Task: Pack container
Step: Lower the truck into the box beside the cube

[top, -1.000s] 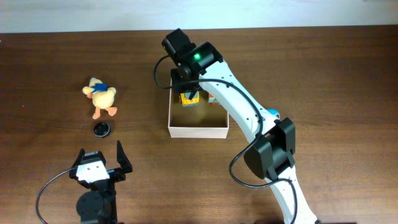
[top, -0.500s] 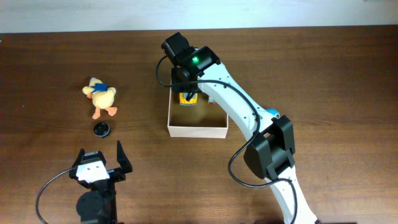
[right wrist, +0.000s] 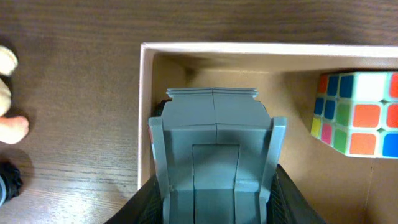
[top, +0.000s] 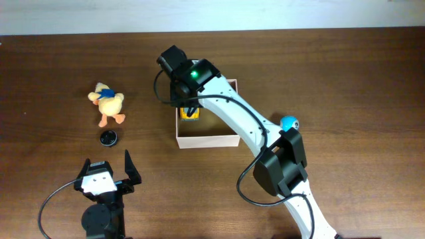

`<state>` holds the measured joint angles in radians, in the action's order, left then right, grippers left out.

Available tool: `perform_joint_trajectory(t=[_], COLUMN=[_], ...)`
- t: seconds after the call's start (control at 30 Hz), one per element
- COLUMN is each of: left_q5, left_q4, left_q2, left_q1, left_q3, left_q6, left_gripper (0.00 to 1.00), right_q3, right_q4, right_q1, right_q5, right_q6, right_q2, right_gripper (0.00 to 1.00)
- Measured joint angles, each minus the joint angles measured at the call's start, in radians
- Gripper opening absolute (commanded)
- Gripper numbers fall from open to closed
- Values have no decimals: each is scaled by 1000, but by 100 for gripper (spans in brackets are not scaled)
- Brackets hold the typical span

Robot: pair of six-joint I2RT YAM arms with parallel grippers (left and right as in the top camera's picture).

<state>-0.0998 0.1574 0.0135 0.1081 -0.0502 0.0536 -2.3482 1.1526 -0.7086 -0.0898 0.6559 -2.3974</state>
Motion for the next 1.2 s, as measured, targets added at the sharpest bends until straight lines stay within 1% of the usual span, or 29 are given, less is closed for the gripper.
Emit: perform_joint_trajectory(t=[0.2, 0.27, 0.3, 0.37, 0.4, 0.47, 0.5, 0.8, 0.9, 0.97, 1.0, 1.03, 1.07, 1.1, 1.2], left_q5=[0, 0, 0, 0, 0, 0, 0, 0, 0, 0, 0, 0, 0, 0, 0], left_q4=[0, 0, 0, 0, 0, 0, 0, 0, 0, 0, 0, 0, 0, 0, 0], left_q2=[0, 0, 0, 0, 0, 0, 0, 0, 0, 0, 0, 0, 0, 0, 0], left_q1=[0, 0, 0, 0, 0, 0, 0, 0, 0, 0, 0, 0, 0, 0, 0], left_q3=[0, 0, 0, 0, 0, 0, 0, 0, 0, 0, 0, 0, 0, 0, 0], left_q6=[0, 0, 0, 0, 0, 0, 0, 0, 0, 0, 0, 0, 0, 0, 0], left_gripper=[99, 99, 99, 99, 99, 99, 99, 99, 99, 99, 99, 99, 99, 99, 99], right_q3=[0, 2, 2, 2, 2, 2, 2, 2, 2, 2, 2, 2, 2, 2, 2], right_q4=[-2, -2, -2, -11, -17, -32, -37, -46, -32, -16, -9, -2, 3, 8, 29], right_q1=[-5, -5, -5, -5, -5, -5, -5, -5, -5, -5, -5, -1, 0, 1, 14], right_q5=[0, 0, 0, -1, -1, -3, -4, -4, -4, -4, -4, -5, -4, -3, -4], right_q6=[2, 2, 1, 3, 0, 1, -1, -10, -14, -19, -17, -24, -25, -24, -25], right_q2=[-13, -14, -15, -15, -15, -15, -15, -15, -15, -15, -15, -15, -15, -15, -15], right_gripper=[34, 44, 51, 69, 75, 79, 80, 80, 75, 65, 57, 34, 26, 21, 20])
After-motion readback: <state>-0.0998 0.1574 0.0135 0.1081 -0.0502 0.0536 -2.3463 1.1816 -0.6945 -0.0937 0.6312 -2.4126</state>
